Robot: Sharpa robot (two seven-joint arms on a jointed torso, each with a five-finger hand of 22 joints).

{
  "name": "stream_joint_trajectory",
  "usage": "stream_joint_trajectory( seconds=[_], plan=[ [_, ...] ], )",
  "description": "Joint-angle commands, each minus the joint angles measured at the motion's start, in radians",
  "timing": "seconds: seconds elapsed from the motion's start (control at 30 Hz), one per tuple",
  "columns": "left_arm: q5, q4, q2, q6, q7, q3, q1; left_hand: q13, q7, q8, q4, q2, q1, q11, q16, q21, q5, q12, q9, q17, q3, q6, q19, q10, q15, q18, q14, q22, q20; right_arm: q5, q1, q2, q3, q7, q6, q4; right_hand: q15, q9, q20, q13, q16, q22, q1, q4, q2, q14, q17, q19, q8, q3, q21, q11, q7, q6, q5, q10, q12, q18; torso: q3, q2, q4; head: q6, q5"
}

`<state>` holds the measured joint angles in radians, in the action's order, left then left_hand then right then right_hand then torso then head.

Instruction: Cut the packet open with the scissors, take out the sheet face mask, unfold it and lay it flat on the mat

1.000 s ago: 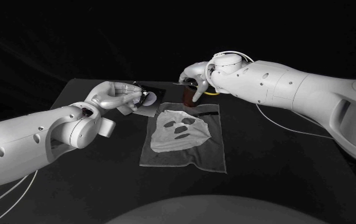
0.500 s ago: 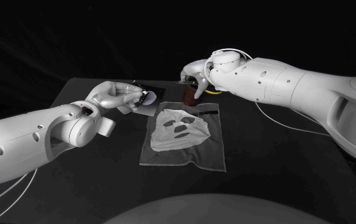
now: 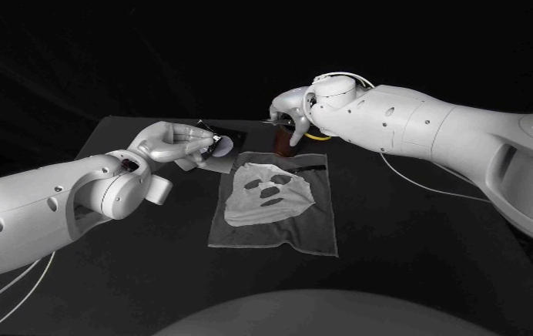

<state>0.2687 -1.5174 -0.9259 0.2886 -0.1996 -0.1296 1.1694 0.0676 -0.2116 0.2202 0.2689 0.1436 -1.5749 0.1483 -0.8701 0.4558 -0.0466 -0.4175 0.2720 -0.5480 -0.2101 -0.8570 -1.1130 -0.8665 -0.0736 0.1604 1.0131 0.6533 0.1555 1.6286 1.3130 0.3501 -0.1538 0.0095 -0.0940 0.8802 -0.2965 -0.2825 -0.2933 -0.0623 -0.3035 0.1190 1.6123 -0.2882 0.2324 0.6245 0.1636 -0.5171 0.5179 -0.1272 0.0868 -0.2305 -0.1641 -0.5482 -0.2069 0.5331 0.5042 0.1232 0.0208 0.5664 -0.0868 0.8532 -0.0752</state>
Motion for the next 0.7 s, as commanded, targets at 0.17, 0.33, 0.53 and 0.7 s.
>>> stream_joint_trajectory(
  seconds=[0.17,0.33,0.53,0.7],
  plan=[
    [0.006,-0.005,0.002,-0.028,0.006,0.001,0.004,-0.001,-0.005,0.004,0.003,-0.005,-0.002,0.003,-0.001,-0.001,-0.002,-0.002,-0.002,0.001,-0.006,-0.001,0.010,-0.005,0.001,0.019,-0.006,0.001,0.000,0.020,0.005,-0.006,0.001,-0.006,0.074,-0.003,0.104,0.057,0.003,0.001,0.025,-0.013,-0.098,0.209,-0.009,0.174,-0.025,-0.131,-0.033,-0.346,0.013,0.052,-0.056,-0.106,0.002,0.207,-0.082,0.041,0.0002,0.001,-0.0008,0.001,-0.001],
    [0.006,-0.006,0.001,-0.027,0.006,0.001,0.005,-0.001,-0.005,0.004,0.004,-0.005,-0.002,0.003,0.000,-0.002,-0.002,-0.001,-0.002,0.001,-0.006,0.000,0.011,-0.005,0.000,0.019,-0.008,0.000,0.001,0.011,0.007,-0.010,0.001,0.000,0.086,0.000,0.120,0.081,0.004,0.001,0.049,-0.029,-0.185,0.285,0.003,0.239,-0.039,-0.231,-0.082,-0.501,0.012,0.060,-0.050,-0.200,0.000,0.299,-0.174,0.054,-0.0004,0.000,0.0004,0.002,0.000],
    [0.006,-0.009,0.001,-0.028,0.006,0.001,0.006,-0.001,-0.005,0.004,0.004,-0.005,-0.002,0.003,0.000,-0.002,-0.002,-0.001,-0.002,0.001,-0.006,0.000,0.011,-0.005,0.000,0.019,-0.008,0.000,0.001,0.015,0.009,-0.012,0.001,-0.008,0.079,-0.002,0.124,0.082,0.005,0.000,0.059,-0.039,-0.213,0.314,0.005,0.260,-0.044,-0.251,-0.097,-0.533,0.006,0.064,-0.048,-0.229,0.002,0.336,-0.211,0.057,-0.0003,0.000,0.0001,0.004,-0.002],
    [0.006,-0.012,0.000,-0.028,0.005,0.001,0.006,-0.001,-0.005,0.004,0.004,-0.005,-0.002,0.003,0.000,-0.002,-0.002,-0.001,-0.002,0.001,-0.006,0.000,0.011,-0.005,0.000,0.019,-0.008,0.000,0.001,0.024,0.013,-0.012,0.000,-0.019,0.068,-0.008,0.125,0.082,0.006,0.000,0.062,-0.040,-0.217,0.320,0.007,0.262,-0.045,-0.254,-0.100,-0.536,0.005,0.063,-0.049,-0.232,0.004,0.341,-0.217,0.057,-0.0003,0.000,0.0010,0.003,-0.004]
  ],
)
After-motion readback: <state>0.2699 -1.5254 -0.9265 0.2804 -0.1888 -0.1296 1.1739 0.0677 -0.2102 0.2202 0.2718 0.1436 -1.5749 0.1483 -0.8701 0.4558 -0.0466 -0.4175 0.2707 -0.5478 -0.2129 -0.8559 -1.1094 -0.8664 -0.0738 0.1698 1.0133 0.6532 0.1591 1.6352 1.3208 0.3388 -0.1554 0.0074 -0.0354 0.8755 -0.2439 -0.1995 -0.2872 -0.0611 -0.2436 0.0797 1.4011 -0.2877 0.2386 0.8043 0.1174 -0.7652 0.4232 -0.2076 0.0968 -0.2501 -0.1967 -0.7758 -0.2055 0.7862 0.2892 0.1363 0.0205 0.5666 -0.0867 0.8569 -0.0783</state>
